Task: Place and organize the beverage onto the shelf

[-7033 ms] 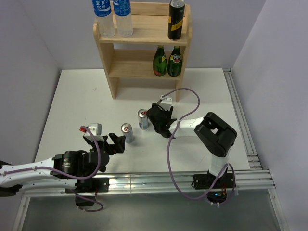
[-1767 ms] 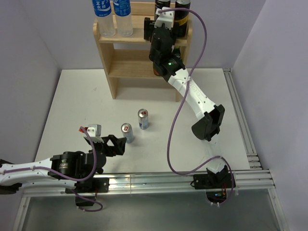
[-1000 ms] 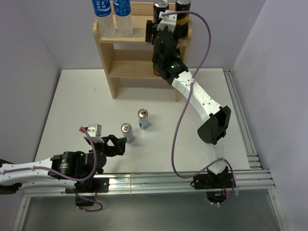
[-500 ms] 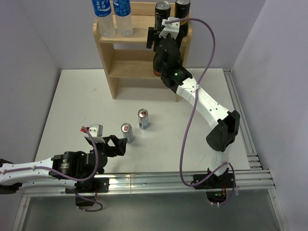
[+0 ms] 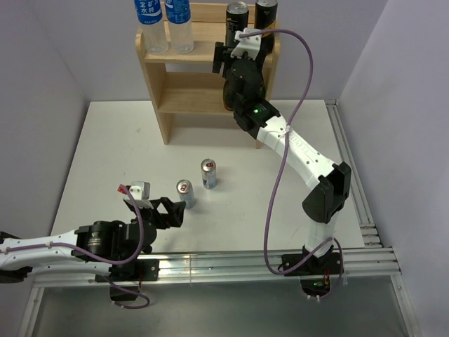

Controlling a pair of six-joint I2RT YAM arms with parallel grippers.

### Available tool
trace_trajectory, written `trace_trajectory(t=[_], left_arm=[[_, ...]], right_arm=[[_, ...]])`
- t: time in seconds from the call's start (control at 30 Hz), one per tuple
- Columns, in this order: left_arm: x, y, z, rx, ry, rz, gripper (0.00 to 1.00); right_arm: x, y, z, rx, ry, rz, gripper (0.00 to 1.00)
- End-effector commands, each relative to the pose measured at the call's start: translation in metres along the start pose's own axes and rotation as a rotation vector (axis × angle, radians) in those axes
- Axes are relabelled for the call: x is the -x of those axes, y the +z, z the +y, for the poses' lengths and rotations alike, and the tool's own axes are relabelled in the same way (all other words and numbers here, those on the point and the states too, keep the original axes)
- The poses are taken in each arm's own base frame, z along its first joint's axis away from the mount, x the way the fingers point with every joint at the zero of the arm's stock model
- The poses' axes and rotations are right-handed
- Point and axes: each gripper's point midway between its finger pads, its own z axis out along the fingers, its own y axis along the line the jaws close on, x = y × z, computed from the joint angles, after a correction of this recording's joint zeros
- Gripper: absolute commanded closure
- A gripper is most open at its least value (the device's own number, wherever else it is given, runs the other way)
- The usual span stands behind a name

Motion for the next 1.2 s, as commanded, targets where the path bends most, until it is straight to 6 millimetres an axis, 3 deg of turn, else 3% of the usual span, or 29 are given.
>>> trace_trajectory(t=[0.0, 0.4, 0.43, 0.5, 0.53, 0.57, 0.63, 0.7, 0.73, 0.77, 0.83, 0.87, 0.93, 0.97, 1.03, 1.07, 1.13, 1.17], left_arm=[[0.001, 0.000, -0.004, -0.016, -0.004, -0.005, 0.02], [0.001, 0.000, -0.004, -0.013, -0.001, -0.005, 0.02], [0.001, 0.000, -0.003, -0.011, 0.000, -0.005, 0.02], [0.000, 0.001, -0.003, -0.006, 0.003, -0.005, 0.02], [0.000, 0.001, -0.004, -0.005, 0.005, -0.004, 0.01], [0.000, 0.001, -0.004, -0.005, 0.007, -0.002, 0.02], [-0.002, 0.001, -0.005, -0.001, 0.014, 0.001, 0.01], [-0.003, 0.002, -0.005, 0.000, 0.022, 0.003, 0.01], [-0.003, 0.002, -0.005, 0.001, 0.022, 0.004, 0.01], [-0.003, 0.002, -0.006, -0.001, 0.026, 0.004, 0.01], [-0.002, 0.002, -0.007, -0.005, 0.022, 0.003, 0.01], [-0.003, 0.002, -0.006, -0.006, 0.028, 0.004, 0.01], [-0.002, 0.003, -0.009, -0.013, 0.026, -0.001, 0.01], [-0.003, 0.003, -0.009, -0.011, 0.031, 0.000, 0.01], [-0.003, 0.005, -0.012, 0.001, 0.048, 0.005, 0.01], [-0.003, 0.005, -0.012, 0.012, 0.046, 0.005, 0.01], [-0.007, 0.010, -0.020, 0.030, 0.052, 0.010, 0.01], [-0.009, 0.012, -0.023, 0.031, 0.069, 0.011, 0.01]], right_arm=[[-0.034, -0.019, 0.005, 0.005, -0.032, 0.086, 0.11], [-0.060, -0.049, 0.001, 0.010, -0.029, 0.140, 0.11], [-0.052, -0.056, -0.001, 0.010, -0.013, 0.130, 0.11], [-0.064, -0.068, -0.005, 0.007, -0.016, 0.146, 0.11], [-0.055, -0.079, -0.005, 0.023, 0.006, 0.134, 0.11], [-0.067, -0.086, -0.009, 0.021, 0.002, 0.150, 0.11], [-0.059, -0.100, -0.017, 0.021, 0.029, 0.141, 0.11], [-0.076, -0.117, -0.020, 0.023, 0.032, 0.173, 0.11], [-0.071, -0.125, -0.026, 0.022, 0.054, 0.169, 0.11], [-0.088, -0.138, -0.028, 0.025, 0.051, 0.201, 0.11], [-0.084, -0.153, -0.039, 0.023, 0.096, 0.204, 0.12], [-0.104, -0.165, -0.042, 0.028, 0.102, 0.242, 0.12], [-0.101, -0.181, -0.055, 0.029, 0.146, 0.245, 0.12], [-0.120, -0.193, -0.064, 0.014, 0.147, 0.276, 0.12], [-0.120, -0.211, -0.073, 0.032, 0.202, 0.284, 0.12], [-0.140, -0.222, -0.078, 0.040, 0.202, 0.317, 0.12], [-0.145, -0.234, -0.086, 0.053, 0.219, 0.329, 0.12], [-0.159, -0.242, -0.093, 0.045, 0.202, 0.358, 0.12]])
